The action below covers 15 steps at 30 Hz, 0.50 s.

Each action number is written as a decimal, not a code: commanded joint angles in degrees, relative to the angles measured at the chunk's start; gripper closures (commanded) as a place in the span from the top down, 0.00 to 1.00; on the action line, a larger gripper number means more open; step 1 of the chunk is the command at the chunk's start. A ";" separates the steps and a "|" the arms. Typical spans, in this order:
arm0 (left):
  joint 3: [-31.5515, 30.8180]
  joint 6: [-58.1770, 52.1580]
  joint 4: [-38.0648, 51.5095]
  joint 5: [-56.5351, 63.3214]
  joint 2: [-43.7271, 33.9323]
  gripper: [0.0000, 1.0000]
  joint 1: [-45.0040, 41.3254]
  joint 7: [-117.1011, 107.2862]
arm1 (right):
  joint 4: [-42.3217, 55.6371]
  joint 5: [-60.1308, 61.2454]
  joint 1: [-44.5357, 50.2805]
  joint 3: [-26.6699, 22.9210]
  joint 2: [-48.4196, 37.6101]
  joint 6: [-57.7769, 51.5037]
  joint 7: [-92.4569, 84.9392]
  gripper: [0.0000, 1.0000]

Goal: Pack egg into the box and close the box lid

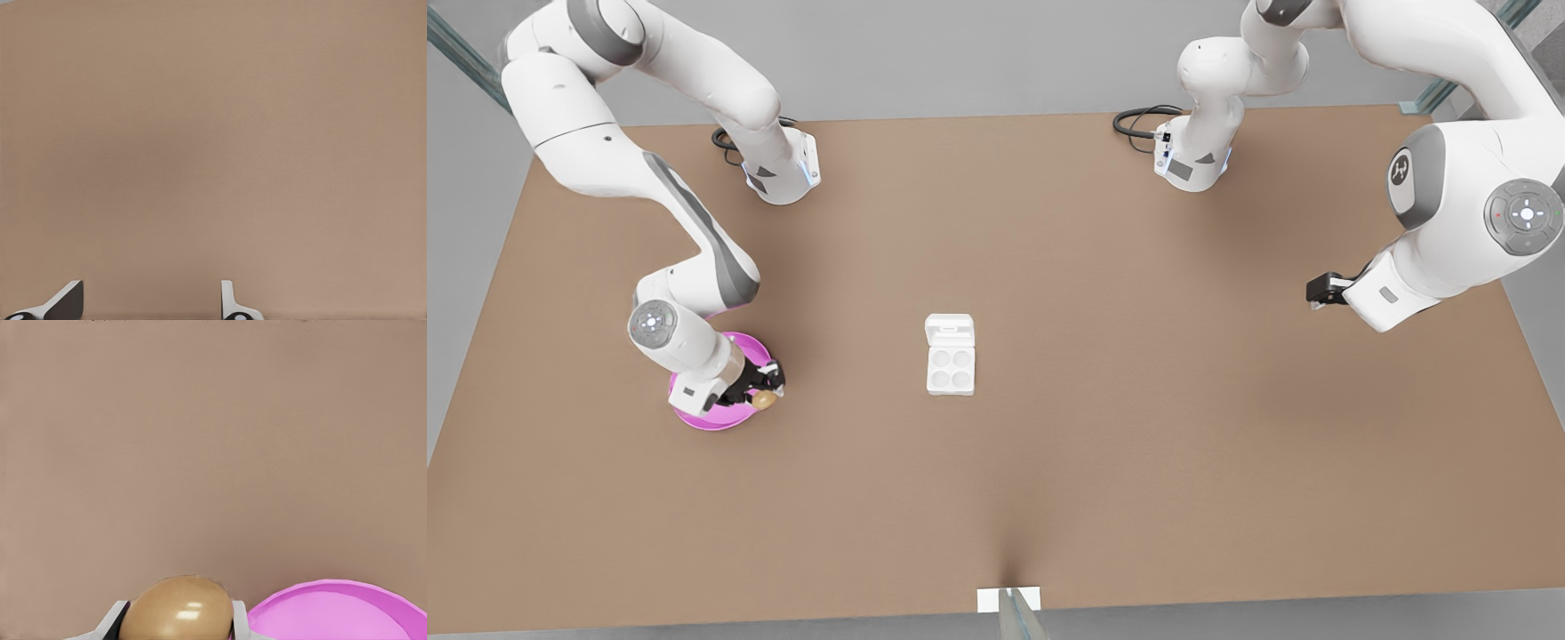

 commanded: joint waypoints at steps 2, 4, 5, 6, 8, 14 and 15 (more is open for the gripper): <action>-0.01 -0.02 -0.14 0.06 -0.10 1.00 0.00 -0.15 | 4.64 -1.22 7.02 -0.43 0.57 -8.32 19.06 0.40; -0.01 0.07 -0.14 0.06 -0.02 1.00 0.00 -0.06 | 8.25 -1.13 12.91 -1.57 3.30 -8.95 24.24 0.40; -0.01 0.16 -0.14 -0.03 -0.02 1.00 0.00 -0.06 | 11.58 -1.13 18.61 -5.69 4.44 -9.04 24.86 0.40; 0.08 0.16 -0.14 0.06 -0.02 1.00 0.00 -0.06 | 13.25 -1.04 22.13 -7.72 5.14 -9.30 27.05 0.40; 0.08 0.16 -0.14 0.06 -0.02 1.00 0.00 -0.06 | 19.23 -1.13 27.33 -8.95 9.01 -10.71 30.57 0.40; -0.01 0.16 -0.14 -0.03 -0.02 1.00 0.00 -0.06 | 26.44 5.37 43.32 -16.43 9.89 -14.49 43.58 0.40; -0.01 0.16 -0.14 0.06 0.07 1.00 0.00 -0.06 | 26.44 5.46 44.55 -16.43 9.98 -14.49 46.48 0.40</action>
